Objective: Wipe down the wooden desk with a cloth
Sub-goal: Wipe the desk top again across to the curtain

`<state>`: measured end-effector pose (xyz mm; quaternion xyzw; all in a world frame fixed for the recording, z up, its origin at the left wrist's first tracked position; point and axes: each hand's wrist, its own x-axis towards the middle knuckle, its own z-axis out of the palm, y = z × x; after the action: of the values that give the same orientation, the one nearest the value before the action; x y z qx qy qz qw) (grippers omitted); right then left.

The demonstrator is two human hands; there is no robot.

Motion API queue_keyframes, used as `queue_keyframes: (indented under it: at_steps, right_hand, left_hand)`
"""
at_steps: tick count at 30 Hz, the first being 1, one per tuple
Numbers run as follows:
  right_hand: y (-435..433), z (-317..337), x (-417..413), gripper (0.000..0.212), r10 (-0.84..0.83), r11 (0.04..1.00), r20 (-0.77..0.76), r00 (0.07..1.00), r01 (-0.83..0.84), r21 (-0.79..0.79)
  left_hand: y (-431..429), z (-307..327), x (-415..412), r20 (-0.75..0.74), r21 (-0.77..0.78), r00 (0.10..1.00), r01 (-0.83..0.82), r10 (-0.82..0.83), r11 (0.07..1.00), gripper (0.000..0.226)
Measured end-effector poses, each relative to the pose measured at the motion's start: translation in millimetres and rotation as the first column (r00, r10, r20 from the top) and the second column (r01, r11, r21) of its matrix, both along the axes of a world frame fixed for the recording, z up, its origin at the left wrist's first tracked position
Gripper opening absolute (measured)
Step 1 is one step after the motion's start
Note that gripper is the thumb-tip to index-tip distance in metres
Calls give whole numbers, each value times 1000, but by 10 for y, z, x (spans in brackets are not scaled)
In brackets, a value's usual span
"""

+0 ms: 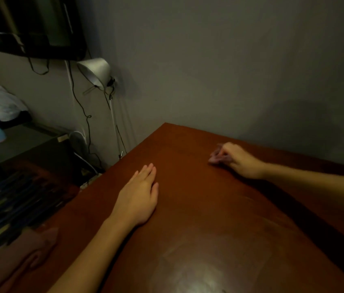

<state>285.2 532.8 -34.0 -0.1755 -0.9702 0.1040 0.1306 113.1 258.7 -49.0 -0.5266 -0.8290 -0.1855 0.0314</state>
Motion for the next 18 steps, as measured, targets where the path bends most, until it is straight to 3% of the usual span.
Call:
queue_keyframes:
  at_steps: [3,5,8,10,12,15,18]
  right_hand:
    - [507,-18,-167,19,-372,928,-31,928,372,5]
    - [341,-46,-543,25,-382,922,-46,923,384,47]
    - [-416,-92,-827,16,-64,997,-28,998,65,35]
    - [-869,-104,-527,13,191,980,21,981,-192,46]
    - [-839,-79,-134,16,311,947,30,950,-313,79]
    - [-242,14,138,8,-1,997,10,1000,0,78]
    - [-20,1,-248,15,-297,949,-26,955,298,105]
  left_hand:
    - [14,38,22,4,3,1000,-3,3,1000,53]
    - [16,39,31,15,-2,1000,-3,3,1000,52]
    - [18,2,3,21,-7,1000,-10,10,1000,52]
    - [18,-26,-16,11,-2,1000,-11,11,1000,52]
    - [28,-52,-28,8,5,1000,-8,8,1000,52]
    - [44,-37,-19,18,5,1000,1,-1,1000,52]
    - [39,1,-6,37,0,999,-4,4,1000,52]
